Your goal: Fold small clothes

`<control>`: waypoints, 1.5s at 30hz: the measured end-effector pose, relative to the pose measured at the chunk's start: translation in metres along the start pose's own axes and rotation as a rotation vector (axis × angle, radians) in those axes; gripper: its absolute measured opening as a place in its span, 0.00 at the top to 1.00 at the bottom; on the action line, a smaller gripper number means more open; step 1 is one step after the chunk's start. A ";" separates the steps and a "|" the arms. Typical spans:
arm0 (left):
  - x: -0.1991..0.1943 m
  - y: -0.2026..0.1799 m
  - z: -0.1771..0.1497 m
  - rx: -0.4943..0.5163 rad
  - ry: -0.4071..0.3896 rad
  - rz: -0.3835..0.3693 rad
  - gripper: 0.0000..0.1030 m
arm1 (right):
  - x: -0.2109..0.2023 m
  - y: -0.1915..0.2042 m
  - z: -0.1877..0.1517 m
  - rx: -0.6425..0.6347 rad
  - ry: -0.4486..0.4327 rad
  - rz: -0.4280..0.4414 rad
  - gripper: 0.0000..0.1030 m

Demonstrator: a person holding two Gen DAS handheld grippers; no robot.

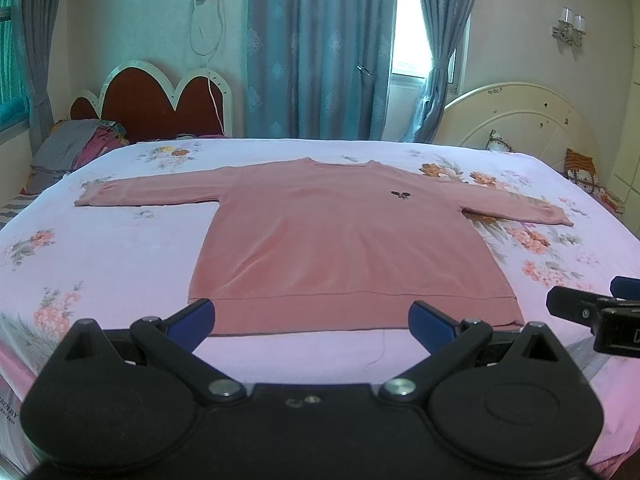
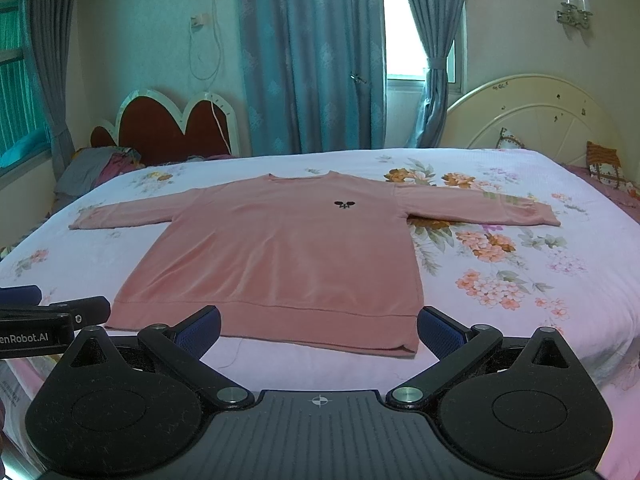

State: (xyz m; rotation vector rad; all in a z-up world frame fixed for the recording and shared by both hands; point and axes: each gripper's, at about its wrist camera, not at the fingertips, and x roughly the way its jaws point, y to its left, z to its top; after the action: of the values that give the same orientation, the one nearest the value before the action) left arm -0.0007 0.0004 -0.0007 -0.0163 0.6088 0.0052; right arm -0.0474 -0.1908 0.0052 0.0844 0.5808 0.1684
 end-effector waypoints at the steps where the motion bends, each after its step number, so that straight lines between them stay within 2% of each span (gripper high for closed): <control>1: 0.000 0.000 0.000 0.000 0.001 0.000 0.00 | 0.000 -0.001 0.000 0.001 0.000 0.000 0.00; 45: 0.000 -0.001 0.004 0.009 0.006 -0.001 0.00 | 0.002 -0.004 0.003 -0.005 0.002 0.004 0.00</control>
State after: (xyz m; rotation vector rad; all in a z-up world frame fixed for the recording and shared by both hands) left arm 0.0013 -0.0001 0.0024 -0.0077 0.6145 0.0014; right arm -0.0440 -0.1948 0.0059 0.0802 0.5818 0.1737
